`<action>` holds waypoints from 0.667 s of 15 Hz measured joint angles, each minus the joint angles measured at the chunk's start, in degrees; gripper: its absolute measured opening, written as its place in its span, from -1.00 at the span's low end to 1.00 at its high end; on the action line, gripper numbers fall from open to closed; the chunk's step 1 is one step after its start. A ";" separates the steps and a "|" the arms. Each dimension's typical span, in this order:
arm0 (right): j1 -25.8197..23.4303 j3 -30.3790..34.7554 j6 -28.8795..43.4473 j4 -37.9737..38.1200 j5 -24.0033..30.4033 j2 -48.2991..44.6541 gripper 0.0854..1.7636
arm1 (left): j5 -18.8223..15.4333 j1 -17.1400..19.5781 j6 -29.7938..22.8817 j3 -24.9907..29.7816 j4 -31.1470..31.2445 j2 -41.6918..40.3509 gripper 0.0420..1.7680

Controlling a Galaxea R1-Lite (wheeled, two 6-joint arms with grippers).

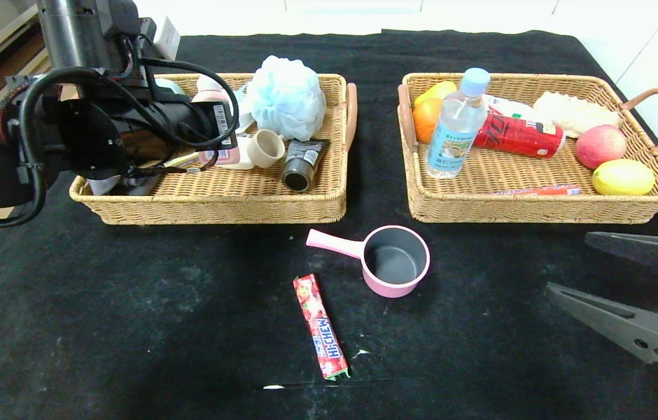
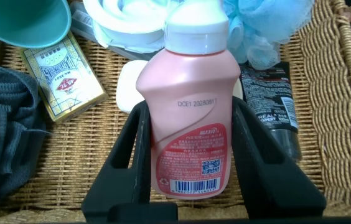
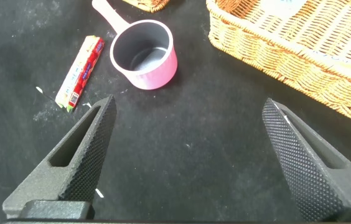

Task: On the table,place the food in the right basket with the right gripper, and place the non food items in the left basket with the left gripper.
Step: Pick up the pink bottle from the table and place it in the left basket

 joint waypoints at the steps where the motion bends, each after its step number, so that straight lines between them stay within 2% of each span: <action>1: 0.00 -0.02 -0.02 -0.02 0.00 -0.02 0.94 | -0.02 0.41 0.00 -0.46 0.00 0.51 -0.09; 4: 0.00 -0.02 0.00 -0.02 0.01 -0.07 0.94 | -0.11 1.02 0.04 -0.74 0.02 1.37 -0.09; 10: 0.00 0.04 -0.02 0.00 0.01 -0.11 0.94 | -0.07 1.13 0.01 -0.38 -0.01 1.82 0.45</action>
